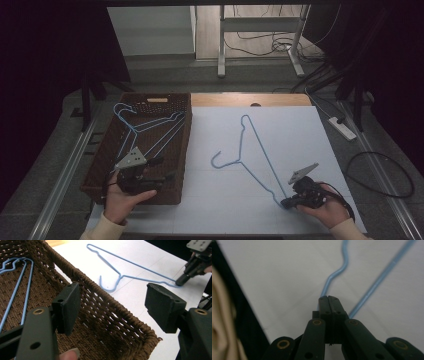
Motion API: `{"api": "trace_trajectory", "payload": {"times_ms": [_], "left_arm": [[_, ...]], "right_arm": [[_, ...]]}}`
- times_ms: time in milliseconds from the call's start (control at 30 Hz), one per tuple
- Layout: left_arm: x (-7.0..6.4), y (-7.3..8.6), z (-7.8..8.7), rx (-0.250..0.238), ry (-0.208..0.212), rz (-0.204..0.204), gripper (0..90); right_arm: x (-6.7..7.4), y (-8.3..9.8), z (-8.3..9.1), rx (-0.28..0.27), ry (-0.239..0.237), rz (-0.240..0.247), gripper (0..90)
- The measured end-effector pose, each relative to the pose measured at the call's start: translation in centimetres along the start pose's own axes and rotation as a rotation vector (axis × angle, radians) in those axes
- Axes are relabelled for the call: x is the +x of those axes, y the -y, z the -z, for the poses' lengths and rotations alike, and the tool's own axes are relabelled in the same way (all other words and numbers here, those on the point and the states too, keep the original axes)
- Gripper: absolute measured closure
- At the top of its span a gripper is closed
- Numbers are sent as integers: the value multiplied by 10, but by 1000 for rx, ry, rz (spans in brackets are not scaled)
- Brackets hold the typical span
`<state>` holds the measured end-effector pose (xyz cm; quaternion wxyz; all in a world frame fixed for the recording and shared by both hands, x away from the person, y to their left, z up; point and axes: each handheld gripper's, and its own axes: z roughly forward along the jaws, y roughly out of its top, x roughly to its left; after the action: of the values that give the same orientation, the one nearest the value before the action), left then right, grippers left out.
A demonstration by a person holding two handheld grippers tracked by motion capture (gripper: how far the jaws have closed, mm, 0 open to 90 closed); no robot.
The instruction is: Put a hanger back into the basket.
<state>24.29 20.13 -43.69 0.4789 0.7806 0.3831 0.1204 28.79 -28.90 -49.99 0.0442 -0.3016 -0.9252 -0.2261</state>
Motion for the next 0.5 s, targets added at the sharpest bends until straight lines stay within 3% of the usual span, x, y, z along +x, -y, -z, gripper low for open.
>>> {"api": "trace_trajectory", "payload": {"times_ms": [133,267,500], "left_arm": [[0,0,0,0,0,-1,293],[0,0,0,-1,-1,-2,294],[0,0,-1,1,-1,2,294]], "right_arm": [[16,-3,-9,-13,-52,27,900],[31,-10,-20,-19,-116,89,900],[46,-25,-33,-17,-152,135,900]]}}
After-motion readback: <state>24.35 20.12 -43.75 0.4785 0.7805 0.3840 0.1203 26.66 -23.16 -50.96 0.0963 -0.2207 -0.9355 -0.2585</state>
